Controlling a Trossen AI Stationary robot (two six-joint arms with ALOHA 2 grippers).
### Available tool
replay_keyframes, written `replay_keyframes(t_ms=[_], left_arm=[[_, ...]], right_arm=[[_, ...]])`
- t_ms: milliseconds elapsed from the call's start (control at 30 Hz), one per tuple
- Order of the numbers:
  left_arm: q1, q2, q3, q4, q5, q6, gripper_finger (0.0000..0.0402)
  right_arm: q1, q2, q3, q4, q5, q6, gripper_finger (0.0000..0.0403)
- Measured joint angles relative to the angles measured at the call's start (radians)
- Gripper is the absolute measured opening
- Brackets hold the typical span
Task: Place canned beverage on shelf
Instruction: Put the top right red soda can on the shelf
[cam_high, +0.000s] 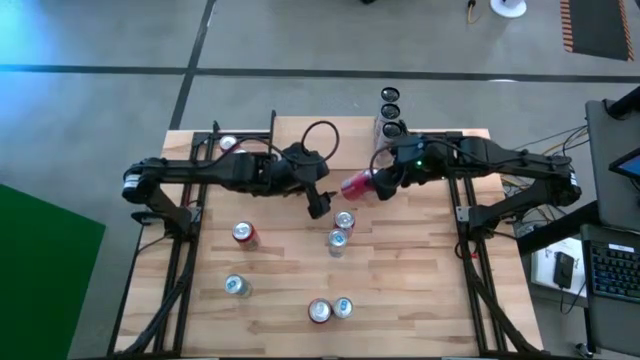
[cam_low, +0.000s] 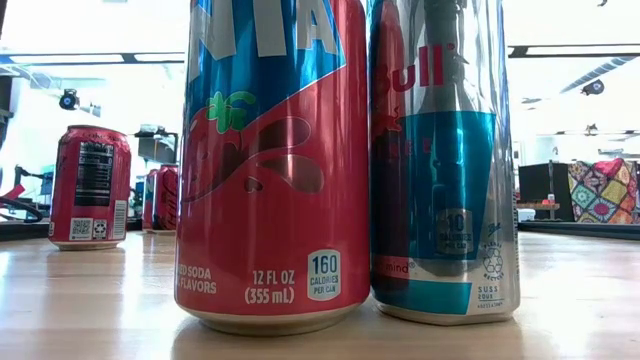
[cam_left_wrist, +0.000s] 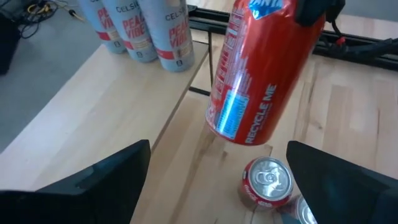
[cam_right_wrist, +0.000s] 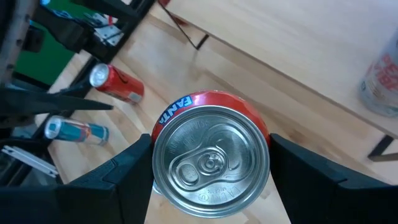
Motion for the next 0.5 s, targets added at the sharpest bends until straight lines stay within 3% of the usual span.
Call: replay_keyframes(t_ms=[500], left_arm=[[0.009,-0.001,-0.001,0.104,0.023,0.067,0.0361]], right_arm=[[-0.003,0.004,0.011,0.05,0.016,-0.013,0.0263]])
